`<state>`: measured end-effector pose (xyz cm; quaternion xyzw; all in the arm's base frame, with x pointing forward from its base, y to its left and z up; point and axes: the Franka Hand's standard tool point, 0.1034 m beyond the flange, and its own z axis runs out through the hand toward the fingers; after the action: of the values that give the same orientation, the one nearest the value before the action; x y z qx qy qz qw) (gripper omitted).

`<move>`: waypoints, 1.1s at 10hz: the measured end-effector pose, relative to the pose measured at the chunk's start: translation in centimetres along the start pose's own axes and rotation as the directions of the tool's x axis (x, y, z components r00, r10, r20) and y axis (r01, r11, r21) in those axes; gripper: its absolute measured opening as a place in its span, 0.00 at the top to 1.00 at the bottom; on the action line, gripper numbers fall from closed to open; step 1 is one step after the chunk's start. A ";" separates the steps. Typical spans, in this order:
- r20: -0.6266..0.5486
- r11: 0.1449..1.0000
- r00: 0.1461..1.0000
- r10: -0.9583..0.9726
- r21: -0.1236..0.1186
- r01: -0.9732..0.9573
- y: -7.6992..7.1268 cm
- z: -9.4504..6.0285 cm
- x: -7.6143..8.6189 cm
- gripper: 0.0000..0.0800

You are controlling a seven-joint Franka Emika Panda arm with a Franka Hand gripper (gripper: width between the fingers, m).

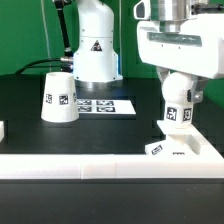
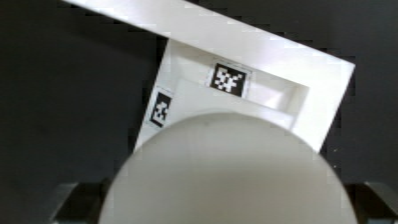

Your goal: Assemble lamp

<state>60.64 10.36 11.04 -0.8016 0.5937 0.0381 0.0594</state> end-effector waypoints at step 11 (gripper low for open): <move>0.048 0.935 0.934 -0.354 0.012 0.353 -0.1 -0.1 -1.0 0.13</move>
Offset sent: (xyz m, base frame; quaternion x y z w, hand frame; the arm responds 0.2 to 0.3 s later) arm 0.0000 0.0000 0.0000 0.0000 0.0000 0.1938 0.9810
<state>60.41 11.32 11.32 -0.8940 0.4384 0.0454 0.0814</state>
